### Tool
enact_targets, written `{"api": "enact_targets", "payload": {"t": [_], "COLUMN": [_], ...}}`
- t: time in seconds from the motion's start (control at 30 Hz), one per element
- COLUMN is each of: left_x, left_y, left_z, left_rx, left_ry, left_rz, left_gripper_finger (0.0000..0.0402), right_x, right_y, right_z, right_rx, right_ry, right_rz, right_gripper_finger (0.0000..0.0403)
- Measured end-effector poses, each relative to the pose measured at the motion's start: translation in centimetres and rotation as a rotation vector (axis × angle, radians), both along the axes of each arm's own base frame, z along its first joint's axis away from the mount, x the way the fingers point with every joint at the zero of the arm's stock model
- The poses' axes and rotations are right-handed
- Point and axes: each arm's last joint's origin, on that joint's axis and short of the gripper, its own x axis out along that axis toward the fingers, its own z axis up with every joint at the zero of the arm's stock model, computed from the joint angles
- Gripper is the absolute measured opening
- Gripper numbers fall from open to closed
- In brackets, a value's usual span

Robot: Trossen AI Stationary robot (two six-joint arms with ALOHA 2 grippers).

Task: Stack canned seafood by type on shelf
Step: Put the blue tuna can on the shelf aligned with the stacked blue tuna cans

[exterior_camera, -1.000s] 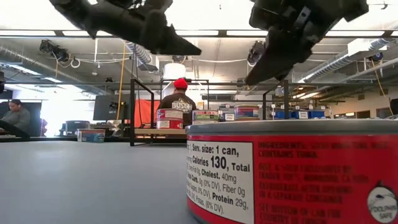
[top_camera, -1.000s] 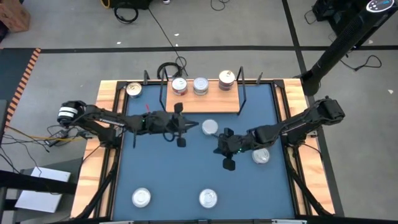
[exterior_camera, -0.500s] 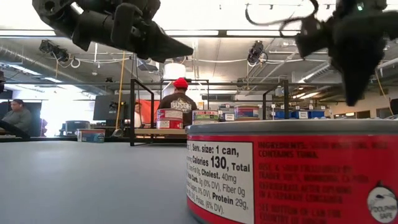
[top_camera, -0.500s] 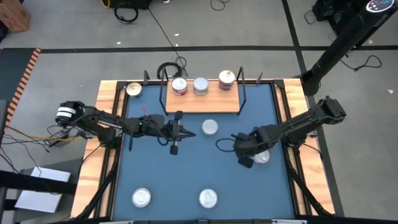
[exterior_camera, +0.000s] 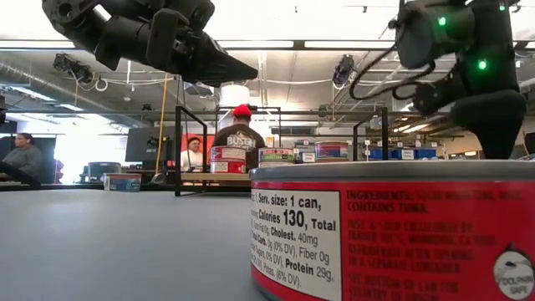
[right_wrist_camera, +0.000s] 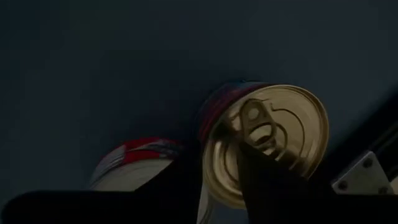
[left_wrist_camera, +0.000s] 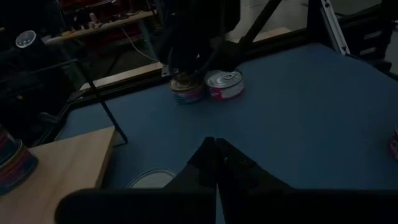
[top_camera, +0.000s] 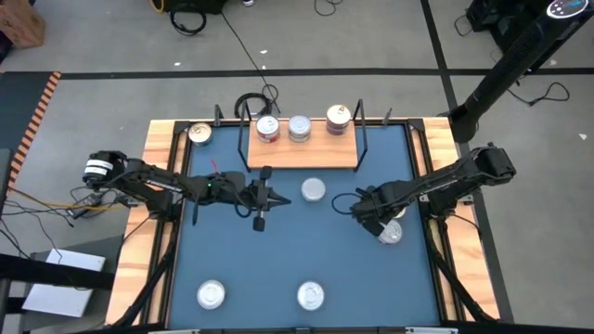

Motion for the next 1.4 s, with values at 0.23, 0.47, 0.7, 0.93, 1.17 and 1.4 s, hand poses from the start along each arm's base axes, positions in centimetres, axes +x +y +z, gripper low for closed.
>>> {"api": "enact_targets", "payload": {"t": [0.23, 0.47, 0.7, 0.93, 1.17, 1.4], "left_x": [0.0, 0.0, 0.0, 0.0, 0.0, 0.0], "left_y": [0.0, 0.0, 0.0, 0.0, 0.0, 0.0], "left_z": [0.0, 0.0, 0.0, 0.0, 0.0, 0.0], "left_rx": [0.001, -0.001, -0.004, -0.004, -0.007, -0.006], "left_ry": [0.0, -0.001, -0.001, -0.002, -0.002, -0.002], "left_rz": [0.001, 0.002, 0.002, 0.003, 0.003, 0.003], "left_gripper_finger": [0.0005, 0.0005, 0.0005, 0.0005, 0.0005, 0.0005], "right_x": [-0.6, -0.6, -0.3, 2.1, 5.3, 7.5], "right_y": [-0.3, -0.5, -0.5, 0.0, 0.8, 1.5], "right_z": [-1.6, -1.7, -1.4, 0.3, 1.4, 2.5], "right_rx": [0.011, -0.026, -0.032, 0.007, 0.104, 0.192], "right_ry": [-0.009, -0.002, -0.007, -0.167, -0.471, -0.726], "right_rz": [0.019, 0.056, 0.103, 0.192, 0.309, 0.39], "right_gripper_finger": [0.0103, 0.005, 0.0006, 0.0002, 0.0002, 0.0001]}}
